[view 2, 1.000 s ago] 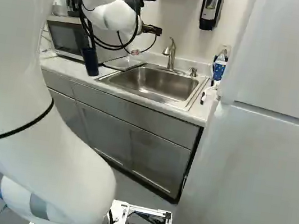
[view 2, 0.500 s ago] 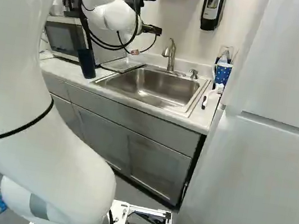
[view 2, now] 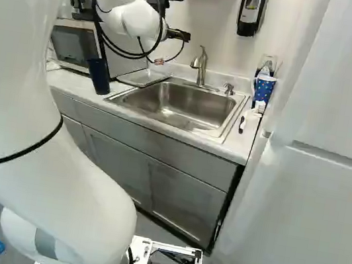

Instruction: Rinse the cup and place it in the tray

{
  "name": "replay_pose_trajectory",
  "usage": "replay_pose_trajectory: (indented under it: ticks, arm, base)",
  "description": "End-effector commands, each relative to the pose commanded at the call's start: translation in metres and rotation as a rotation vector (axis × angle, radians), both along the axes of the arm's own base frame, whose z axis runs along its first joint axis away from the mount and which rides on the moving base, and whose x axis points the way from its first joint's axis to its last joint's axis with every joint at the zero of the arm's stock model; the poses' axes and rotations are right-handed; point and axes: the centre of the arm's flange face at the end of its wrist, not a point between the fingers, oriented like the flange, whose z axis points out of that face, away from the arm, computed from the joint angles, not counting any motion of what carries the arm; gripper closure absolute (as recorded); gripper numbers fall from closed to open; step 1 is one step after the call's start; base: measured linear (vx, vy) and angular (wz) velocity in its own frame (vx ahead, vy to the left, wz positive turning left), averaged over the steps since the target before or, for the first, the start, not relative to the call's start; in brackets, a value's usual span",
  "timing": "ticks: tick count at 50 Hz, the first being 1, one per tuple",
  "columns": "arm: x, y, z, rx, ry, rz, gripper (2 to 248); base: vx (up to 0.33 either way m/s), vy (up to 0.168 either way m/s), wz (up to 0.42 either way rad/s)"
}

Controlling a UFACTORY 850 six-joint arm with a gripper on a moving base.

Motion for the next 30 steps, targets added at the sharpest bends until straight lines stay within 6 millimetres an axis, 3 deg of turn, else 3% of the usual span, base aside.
replay_pose_trajectory:
  ticks: [19, 30]
  arm:
    - [0.002, 0.0, 0.0, 0.0, 0.0, 0.0, 3]
    - [0.014, -0.004, 0.0, 0.0, 0.001, -0.008, 3]
  base:
    - [0.0, 0.0, 0.0]
    - [0.0, 0.0, 0.0]
